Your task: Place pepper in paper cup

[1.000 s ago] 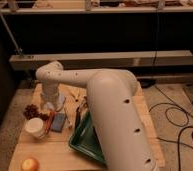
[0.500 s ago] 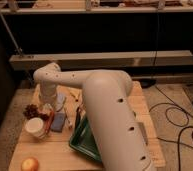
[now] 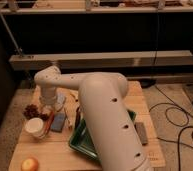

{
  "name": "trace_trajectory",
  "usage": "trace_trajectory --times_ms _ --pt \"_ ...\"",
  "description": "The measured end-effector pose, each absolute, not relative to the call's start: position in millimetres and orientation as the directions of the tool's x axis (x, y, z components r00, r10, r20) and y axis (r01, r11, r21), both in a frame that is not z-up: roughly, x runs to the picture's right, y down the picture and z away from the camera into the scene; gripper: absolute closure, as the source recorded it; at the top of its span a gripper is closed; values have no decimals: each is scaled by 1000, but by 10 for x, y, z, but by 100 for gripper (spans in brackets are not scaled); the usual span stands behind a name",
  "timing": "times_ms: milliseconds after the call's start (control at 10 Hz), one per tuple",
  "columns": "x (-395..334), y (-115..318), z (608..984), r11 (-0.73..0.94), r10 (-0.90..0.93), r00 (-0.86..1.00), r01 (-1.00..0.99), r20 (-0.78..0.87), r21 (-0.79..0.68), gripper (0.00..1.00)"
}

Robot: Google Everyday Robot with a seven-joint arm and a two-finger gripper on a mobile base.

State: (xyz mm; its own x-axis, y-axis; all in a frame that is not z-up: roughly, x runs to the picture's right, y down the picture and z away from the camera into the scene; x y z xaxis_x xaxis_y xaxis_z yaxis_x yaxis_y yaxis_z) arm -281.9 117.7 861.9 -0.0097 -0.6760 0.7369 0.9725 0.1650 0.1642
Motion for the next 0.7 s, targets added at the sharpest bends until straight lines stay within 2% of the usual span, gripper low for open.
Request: trace_trajectory --times_ms 700 --pt "-2808 1325 8795 183 -645 21 975 764 127 44"
